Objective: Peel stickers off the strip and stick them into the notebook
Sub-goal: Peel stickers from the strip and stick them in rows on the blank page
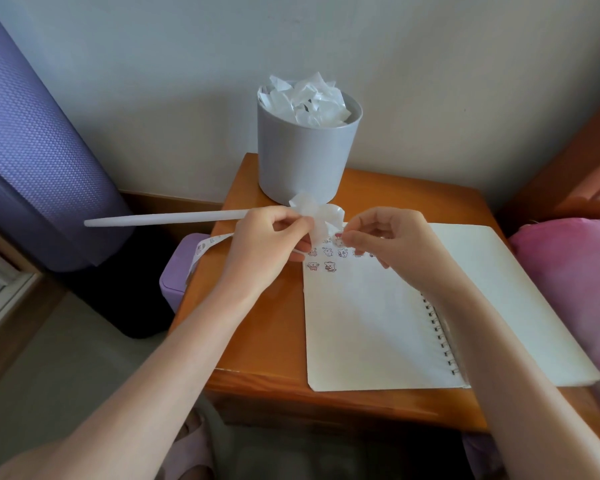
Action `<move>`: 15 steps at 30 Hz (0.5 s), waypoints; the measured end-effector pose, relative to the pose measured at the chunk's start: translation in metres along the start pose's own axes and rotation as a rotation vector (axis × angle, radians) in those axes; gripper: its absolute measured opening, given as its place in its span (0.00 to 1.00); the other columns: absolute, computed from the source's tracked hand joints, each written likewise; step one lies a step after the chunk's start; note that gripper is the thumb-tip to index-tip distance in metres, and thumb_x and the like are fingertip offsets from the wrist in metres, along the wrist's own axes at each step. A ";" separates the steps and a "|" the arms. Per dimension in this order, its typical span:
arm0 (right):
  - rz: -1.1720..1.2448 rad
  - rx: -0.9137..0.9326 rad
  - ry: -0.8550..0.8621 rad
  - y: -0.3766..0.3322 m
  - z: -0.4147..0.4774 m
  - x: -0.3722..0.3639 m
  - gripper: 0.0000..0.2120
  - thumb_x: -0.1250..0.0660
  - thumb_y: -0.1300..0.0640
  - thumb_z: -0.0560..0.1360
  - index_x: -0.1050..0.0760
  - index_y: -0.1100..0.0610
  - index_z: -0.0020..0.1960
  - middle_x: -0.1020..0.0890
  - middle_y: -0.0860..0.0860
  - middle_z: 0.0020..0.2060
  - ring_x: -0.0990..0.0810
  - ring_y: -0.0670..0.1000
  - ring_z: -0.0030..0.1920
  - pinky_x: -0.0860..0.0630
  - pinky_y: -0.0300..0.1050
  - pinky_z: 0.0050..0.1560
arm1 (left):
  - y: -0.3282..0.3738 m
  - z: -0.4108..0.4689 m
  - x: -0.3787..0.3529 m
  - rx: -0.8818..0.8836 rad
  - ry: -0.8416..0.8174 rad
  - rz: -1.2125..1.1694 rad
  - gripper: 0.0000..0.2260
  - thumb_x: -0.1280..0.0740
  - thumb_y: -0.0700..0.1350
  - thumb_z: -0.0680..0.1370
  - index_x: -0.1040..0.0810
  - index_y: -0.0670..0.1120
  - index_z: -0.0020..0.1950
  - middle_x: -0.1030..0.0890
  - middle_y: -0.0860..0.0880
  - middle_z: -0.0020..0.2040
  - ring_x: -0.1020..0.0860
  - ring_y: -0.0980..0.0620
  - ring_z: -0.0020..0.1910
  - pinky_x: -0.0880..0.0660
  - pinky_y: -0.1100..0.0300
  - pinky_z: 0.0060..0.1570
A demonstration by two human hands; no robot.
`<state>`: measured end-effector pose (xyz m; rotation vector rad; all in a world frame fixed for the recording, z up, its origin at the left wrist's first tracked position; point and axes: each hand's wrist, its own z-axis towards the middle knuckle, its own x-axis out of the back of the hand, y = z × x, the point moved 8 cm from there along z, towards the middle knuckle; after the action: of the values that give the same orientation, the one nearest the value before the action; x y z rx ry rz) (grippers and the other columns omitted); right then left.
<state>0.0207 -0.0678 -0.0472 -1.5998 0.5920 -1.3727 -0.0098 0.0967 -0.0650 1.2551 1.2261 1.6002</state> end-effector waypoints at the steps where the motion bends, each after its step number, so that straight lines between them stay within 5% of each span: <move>1: -0.037 -0.063 -0.026 0.007 0.000 -0.001 0.04 0.28 0.58 0.72 0.19 0.58 0.43 0.18 0.49 0.33 0.27 0.38 0.25 0.34 0.31 0.28 | 0.000 0.000 0.000 -0.002 0.003 0.008 0.04 0.34 0.43 0.77 0.20 0.46 0.47 0.18 0.52 0.36 0.18 0.59 0.36 0.22 0.68 0.32; 15: -0.150 -0.238 -0.042 0.033 0.000 -0.001 0.04 0.27 0.59 0.70 0.17 0.61 0.41 0.16 0.52 0.33 0.27 0.39 0.23 0.36 0.27 0.24 | 0.000 0.000 0.000 0.007 0.013 0.015 0.06 0.35 0.43 0.77 0.19 0.44 0.49 0.18 0.50 0.36 0.18 0.55 0.36 0.19 0.62 0.36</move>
<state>0.0273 -0.0821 -0.0767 -1.8917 0.6400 -1.4151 -0.0099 0.0964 -0.0655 1.2635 1.2339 1.6187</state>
